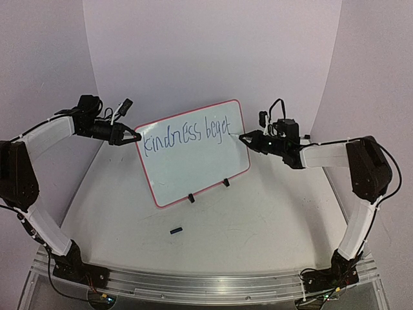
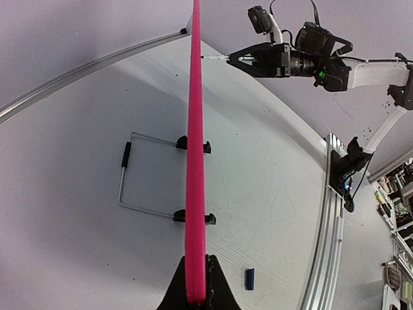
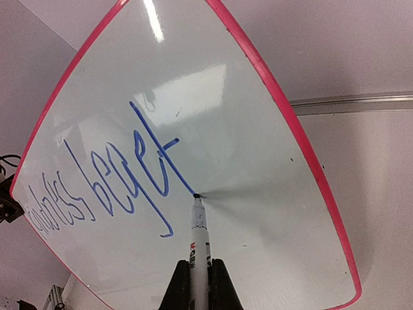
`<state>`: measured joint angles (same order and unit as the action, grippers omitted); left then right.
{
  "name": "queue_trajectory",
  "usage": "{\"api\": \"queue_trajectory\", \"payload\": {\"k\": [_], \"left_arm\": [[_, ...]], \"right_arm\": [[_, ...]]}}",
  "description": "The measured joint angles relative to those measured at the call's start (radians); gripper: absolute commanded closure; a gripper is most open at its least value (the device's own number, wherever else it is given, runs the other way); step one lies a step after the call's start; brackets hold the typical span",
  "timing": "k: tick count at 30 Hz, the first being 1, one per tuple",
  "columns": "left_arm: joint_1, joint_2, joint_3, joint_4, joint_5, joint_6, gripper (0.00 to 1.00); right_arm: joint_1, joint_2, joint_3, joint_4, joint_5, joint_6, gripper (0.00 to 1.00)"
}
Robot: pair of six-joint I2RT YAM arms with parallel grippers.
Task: Write a sentence on the whiteboard
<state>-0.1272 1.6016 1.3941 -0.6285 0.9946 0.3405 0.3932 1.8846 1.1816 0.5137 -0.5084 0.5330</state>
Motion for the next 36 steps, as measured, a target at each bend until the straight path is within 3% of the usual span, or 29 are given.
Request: {"api": "queue_trajectory", "payload": {"k": [15, 36], "left_arm": [[-0.002, 0.0, 0.0, 0.0, -0.003, 0.006, 1.0], [-0.003, 0.0, 0.0, 0.0, -0.003, 0.008, 1.0]], "right_arm": [[0.0, -0.064, 0.007, 0.007, 0.052, 0.003, 1.0], [-0.007, -0.03, 0.063, 0.02, 0.064, 0.014, 1.0]]}}
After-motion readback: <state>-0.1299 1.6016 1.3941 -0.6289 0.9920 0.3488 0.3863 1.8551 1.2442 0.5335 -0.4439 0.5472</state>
